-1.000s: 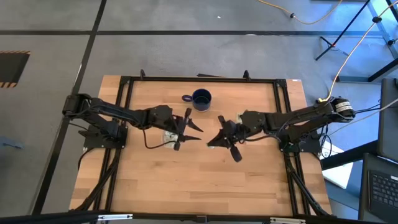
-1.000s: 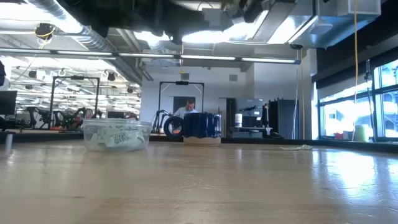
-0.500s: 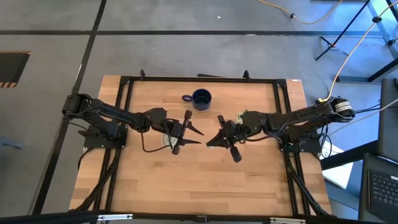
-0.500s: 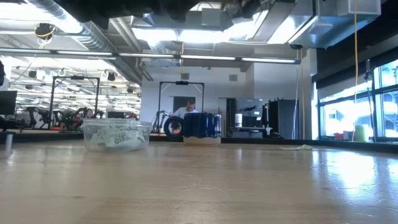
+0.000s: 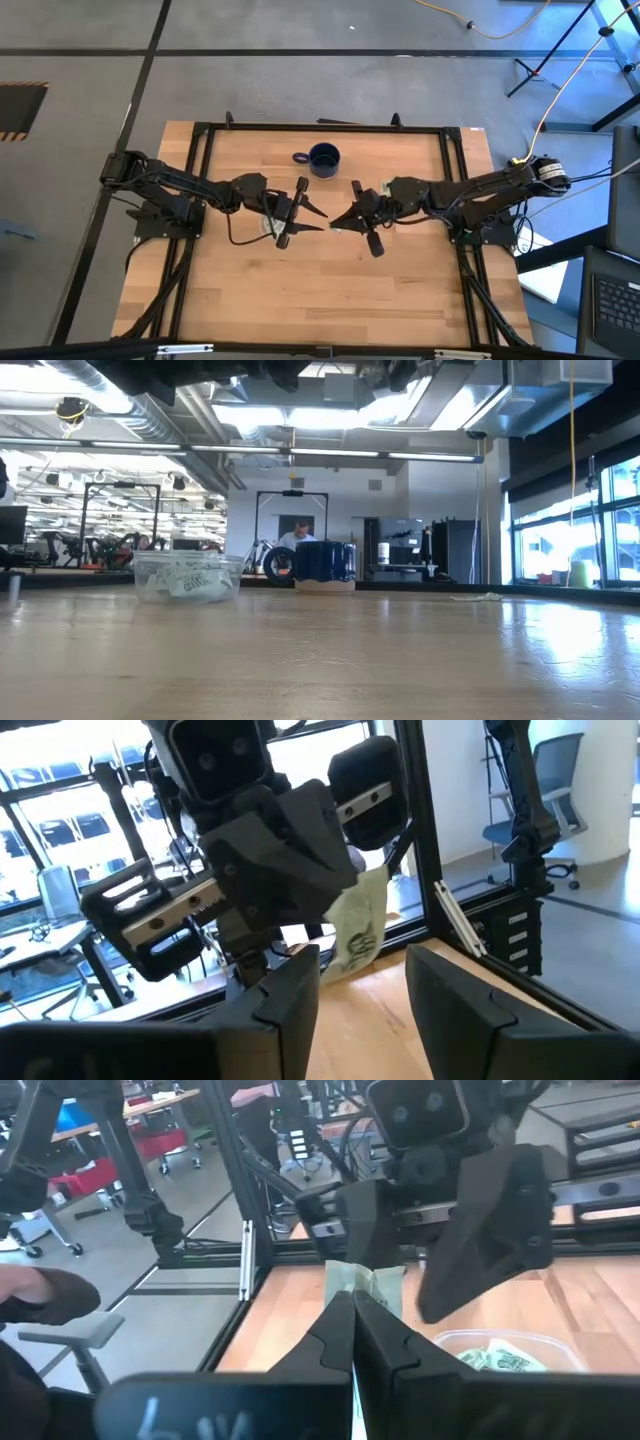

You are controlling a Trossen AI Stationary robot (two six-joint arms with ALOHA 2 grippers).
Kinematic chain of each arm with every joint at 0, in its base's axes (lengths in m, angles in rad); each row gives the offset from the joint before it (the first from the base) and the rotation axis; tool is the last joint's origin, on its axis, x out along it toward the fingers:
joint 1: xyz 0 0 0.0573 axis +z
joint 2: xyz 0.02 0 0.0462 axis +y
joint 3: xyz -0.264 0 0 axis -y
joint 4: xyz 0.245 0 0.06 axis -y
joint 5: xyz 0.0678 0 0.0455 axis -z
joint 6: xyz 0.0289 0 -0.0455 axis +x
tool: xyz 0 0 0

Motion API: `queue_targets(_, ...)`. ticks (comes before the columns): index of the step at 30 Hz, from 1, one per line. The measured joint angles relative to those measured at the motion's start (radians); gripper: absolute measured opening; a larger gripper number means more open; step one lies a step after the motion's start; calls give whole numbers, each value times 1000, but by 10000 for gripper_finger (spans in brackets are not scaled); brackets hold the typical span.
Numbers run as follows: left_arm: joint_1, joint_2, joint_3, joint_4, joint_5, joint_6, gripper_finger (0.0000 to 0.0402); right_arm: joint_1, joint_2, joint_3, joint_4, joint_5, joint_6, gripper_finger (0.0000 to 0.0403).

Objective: Pick and place Stevia / Truvia into bins
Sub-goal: Put the bottom white stevia packet into the transparent container

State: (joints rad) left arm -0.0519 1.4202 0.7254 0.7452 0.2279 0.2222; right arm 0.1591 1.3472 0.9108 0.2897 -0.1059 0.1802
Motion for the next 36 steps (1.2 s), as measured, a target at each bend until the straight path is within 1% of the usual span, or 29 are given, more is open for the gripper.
queue_targets(4, 0, 0, 0, 1, 0, 0, 144, 0, 2, 0, 1, 1, -1, 0)
queue_targets(10, 0, 0, 0, 53, 2, 7, 143, 0, 52, 1, 25, 1, -1, 0)
queue_targets(14, 0, 0, 0, 39, 7, 8, 143, 0, 67, 1, 59, 1, -3, 0)
queue_targets(17, -1, 0, -1, -3, 32, 8, 143, 0, 67, 1, 74, 1, -5, 0)
queue_targets(27, -1, 0, -1, -8, 37, 1, 140, 0, 66, 1, 77, 1, -3, 0)
queue_targets(31, -1, 0, -1, -8, 36, 1, 120, 0, 66, 1, 77, 1, -3, 0)
queue_targets(36, -1, 0, -1, -8, 36, 13, 74, 0, 66, 1, 76, 1, -4, 0)
